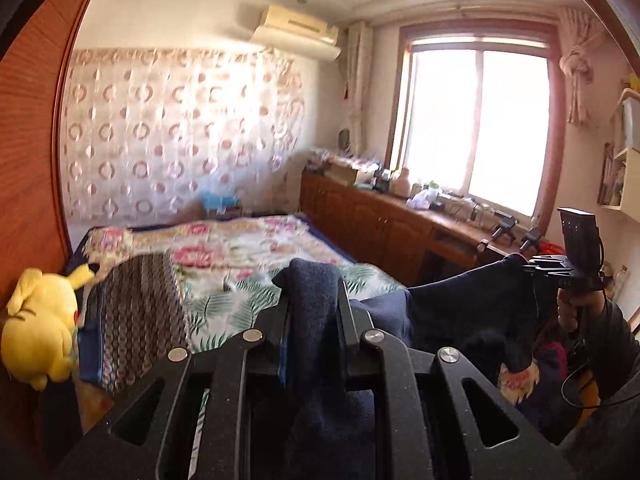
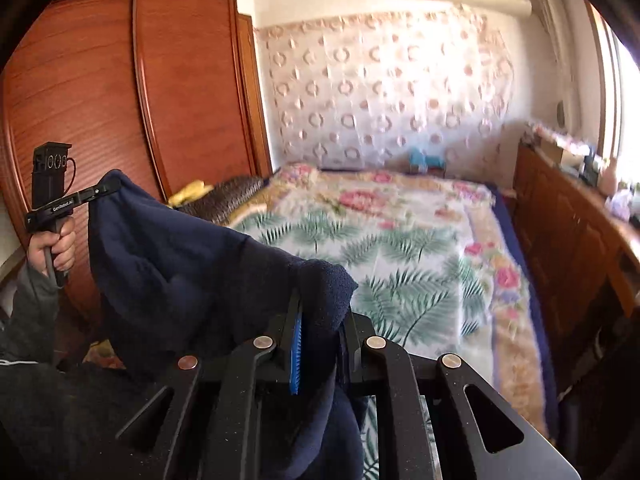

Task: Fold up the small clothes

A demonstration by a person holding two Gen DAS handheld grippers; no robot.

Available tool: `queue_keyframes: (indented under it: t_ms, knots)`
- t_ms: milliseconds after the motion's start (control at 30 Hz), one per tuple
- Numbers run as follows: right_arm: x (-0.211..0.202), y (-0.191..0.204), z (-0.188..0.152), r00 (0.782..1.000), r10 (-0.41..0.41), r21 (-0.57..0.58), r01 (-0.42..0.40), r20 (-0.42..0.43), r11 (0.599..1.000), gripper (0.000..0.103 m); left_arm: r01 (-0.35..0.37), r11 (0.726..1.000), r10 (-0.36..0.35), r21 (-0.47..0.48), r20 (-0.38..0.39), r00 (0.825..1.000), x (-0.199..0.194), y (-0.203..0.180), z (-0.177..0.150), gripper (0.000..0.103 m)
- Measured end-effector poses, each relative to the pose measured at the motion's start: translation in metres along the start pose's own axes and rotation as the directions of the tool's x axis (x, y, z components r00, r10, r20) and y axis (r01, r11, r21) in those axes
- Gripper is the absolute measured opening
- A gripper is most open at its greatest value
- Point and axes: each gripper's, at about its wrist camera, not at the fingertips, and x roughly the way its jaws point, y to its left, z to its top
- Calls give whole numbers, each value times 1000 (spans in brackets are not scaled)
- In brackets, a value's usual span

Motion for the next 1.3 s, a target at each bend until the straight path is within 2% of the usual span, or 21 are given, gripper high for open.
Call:
queue_keyframes:
  t_ms: [167, 367, 633, 767, 833, 933, 1033, 1067, 1200, 1300]
  knots:
    - [-56, 17, 21, 996, -27, -60, 32, 88, 998, 14, 50, 999, -51, 18, 93, 994, -28, -19, 34, 18]
    - [-112, 30, 48, 982, -38, -109, 59, 186, 992, 14, 45, 996, -58, 74, 179, 982, -62, -30, 74, 18]
    - [-166, 39, 87, 949, -73, -165, 128, 306, 978, 14, -19, 995, -7, 95, 271, 963, -89, -20, 116, 18]
    - [-164, 35, 97, 940, -97, -178, 162, 327, 971, 14, -53, 995, 24, 90, 298, 954, -90, -7, 123, 18]
    - [-148, 27, 99, 941, -116, -173, 178, 319, 969, 14, -73, 994, 47, 80, 287, 957, -77, 1, 121, 18]
    - [-100, 23, 95, 953, -139, -159, 187, 270, 969, 14, -111, 992, 91, 65, 247, 965, -34, 18, 111, 18]
    - [-46, 10, 97, 967, -167, -134, 194, 190, 972, 14, -148, 988, 139, 41, 166, 976, 26, 40, 92, 18]
    - [-21, 0, 94, 973, -172, -120, 191, 150, 974, 14, -164, 986, 159, 34, 120, 980, 58, 53, 82, 18]
    - [77, -36, 68, 984, -179, -88, 179, 10, 980, 14, -216, 976, 216, 28, -11, 976, 145, 84, 35, 18]
    - [149, -59, 46, 975, -200, -48, 196, -93, 979, 14, -230, 973, 229, 3, -120, 966, 205, 105, 2, 18]
